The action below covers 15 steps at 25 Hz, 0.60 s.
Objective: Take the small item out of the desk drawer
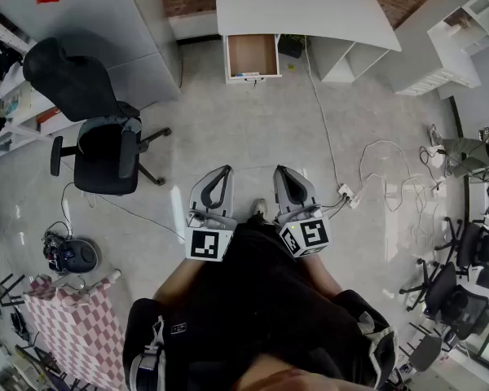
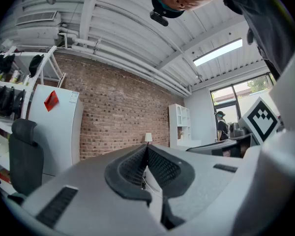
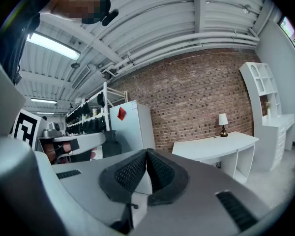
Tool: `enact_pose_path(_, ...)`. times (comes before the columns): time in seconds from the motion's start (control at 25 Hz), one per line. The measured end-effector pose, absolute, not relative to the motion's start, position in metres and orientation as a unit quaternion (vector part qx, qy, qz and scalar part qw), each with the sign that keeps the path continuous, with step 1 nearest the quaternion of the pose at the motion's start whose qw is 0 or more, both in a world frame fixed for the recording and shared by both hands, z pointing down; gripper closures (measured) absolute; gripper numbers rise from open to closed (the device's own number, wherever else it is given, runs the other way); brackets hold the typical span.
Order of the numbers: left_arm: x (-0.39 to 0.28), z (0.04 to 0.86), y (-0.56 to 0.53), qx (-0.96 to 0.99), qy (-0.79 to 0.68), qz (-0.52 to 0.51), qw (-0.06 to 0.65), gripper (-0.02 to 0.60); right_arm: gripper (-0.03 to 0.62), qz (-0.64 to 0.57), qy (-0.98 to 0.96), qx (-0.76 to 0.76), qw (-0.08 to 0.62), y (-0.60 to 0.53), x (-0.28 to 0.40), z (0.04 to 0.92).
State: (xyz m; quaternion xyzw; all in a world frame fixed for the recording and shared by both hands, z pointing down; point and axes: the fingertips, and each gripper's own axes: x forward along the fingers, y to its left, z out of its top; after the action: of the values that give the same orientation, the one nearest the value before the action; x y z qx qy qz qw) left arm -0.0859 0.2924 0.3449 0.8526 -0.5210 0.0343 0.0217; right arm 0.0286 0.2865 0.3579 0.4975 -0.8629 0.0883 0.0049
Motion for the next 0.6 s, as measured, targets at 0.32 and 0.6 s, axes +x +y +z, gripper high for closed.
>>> enact_pose_path(0.32,-0.076,0.343,0.295,0.851,-0.524,0.034,0.024,0.574,0.568,0.087,-0.865,0.494,0.004,0.288,0.038,0.356)
enact_pose_path(0.6,-0.056,0.346,0.291,0.85,-0.525,0.036,0.024,0.574,0.568,0.093,-0.877,0.471,-0.002,0.287,0.049,0.358)
